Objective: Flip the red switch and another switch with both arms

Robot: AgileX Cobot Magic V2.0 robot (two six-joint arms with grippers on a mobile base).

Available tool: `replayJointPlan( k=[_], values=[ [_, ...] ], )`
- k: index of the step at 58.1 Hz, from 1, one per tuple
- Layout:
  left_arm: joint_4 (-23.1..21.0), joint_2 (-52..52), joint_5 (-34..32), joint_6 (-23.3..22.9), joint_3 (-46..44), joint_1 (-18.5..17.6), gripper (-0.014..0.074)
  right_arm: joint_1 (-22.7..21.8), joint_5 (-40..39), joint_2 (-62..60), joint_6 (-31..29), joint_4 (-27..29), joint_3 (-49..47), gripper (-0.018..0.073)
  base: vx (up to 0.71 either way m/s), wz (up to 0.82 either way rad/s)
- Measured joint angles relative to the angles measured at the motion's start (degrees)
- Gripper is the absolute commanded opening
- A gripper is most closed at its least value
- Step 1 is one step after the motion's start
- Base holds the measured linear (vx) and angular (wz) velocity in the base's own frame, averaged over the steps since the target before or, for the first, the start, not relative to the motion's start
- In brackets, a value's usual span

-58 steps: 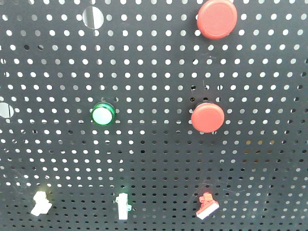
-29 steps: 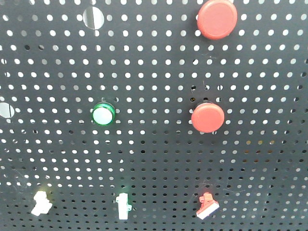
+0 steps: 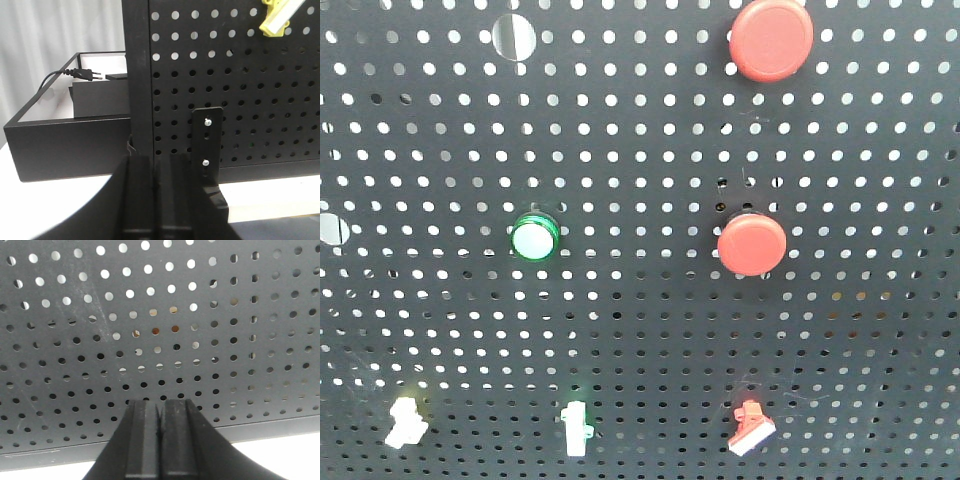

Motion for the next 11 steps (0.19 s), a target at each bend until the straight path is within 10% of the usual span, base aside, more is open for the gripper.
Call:
replayJointPlan(
  k=[11],
  values=[
    [0.0, 0.0, 0.0, 0.0, 0.0, 0.0, 0.0003, 0.0, 0.0, 0.0, 0.0, 0.0, 0.0, -0.0006, 0.0, 0.0]
  ],
)
